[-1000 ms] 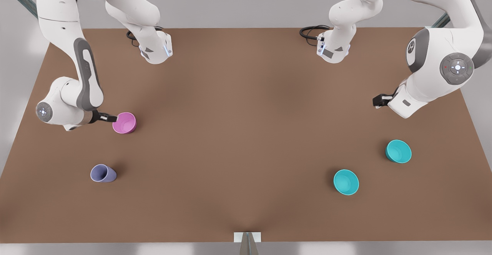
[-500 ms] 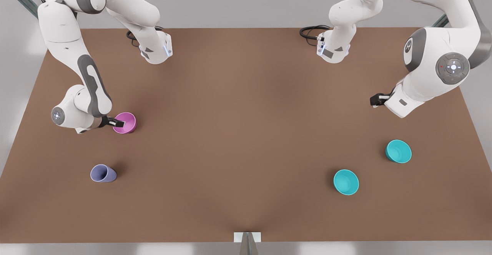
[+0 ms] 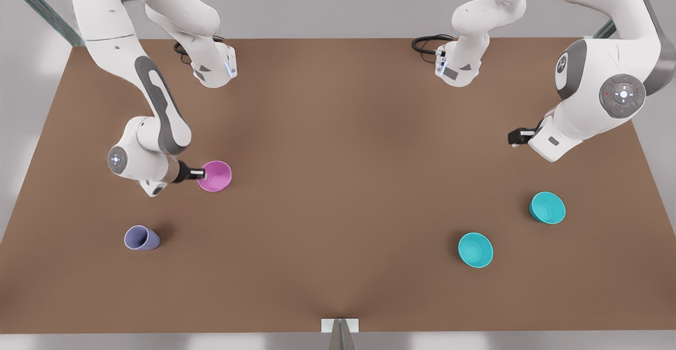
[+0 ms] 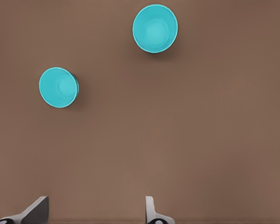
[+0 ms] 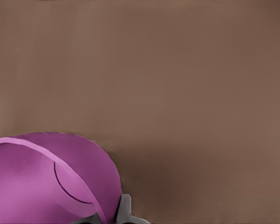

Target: Stack the blue bowl on the pink bowl

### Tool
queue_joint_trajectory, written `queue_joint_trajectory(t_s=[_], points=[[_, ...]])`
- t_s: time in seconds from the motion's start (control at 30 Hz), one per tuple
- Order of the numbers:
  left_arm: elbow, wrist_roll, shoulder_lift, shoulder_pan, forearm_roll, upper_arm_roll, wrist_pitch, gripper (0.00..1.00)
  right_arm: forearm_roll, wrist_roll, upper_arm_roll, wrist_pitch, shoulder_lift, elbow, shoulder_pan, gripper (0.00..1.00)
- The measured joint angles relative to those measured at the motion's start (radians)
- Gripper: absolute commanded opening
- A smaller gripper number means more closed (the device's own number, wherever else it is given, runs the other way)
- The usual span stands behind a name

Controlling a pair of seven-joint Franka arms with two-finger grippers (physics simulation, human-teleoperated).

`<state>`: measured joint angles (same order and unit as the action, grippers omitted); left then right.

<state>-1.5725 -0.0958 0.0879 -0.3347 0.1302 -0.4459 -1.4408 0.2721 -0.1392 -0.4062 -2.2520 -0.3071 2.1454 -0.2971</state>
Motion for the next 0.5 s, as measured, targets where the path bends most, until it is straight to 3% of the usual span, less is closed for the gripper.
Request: queue_joint_trajectory(t_s=[0.13, 0.27, 0.33, 0.47, 0.5], points=[[0.000, -0.001, 0.002, -0.001, -0.002, 0.000, 0.008, 1.00, 0.089, 0.074, -0.046, -0.005, -0.250, -0.353, 0.309, 0.21], [0.001, -0.001, 0.000, -0.002, -0.004, 0.002, 0.016, 1.00, 0.116, 0.177, 0.104, -0.002, -0.576, -0.819, 0.624, 0.21], [0.001, -0.001, -0.002, -0.001, -0.004, 0.004, 0.019, 1.00, 0.120, 0.226, 0.143, 0.000, -0.666, -0.926, 0.692, 0.21], [0.003, -0.001, 0.003, -0.001, -0.004, 0.005, 0.028, 1.00, 0.124, 0.312, 0.156, 0.001, -0.744, -0.983, 0.755, 0.21], [0.003, -0.002, 0.005, -0.001, -0.004, 0.005, 0.030, 1.00, 0.123, 0.333, 0.156, 0.000, -0.755, -0.994, 0.765, 0.89]])
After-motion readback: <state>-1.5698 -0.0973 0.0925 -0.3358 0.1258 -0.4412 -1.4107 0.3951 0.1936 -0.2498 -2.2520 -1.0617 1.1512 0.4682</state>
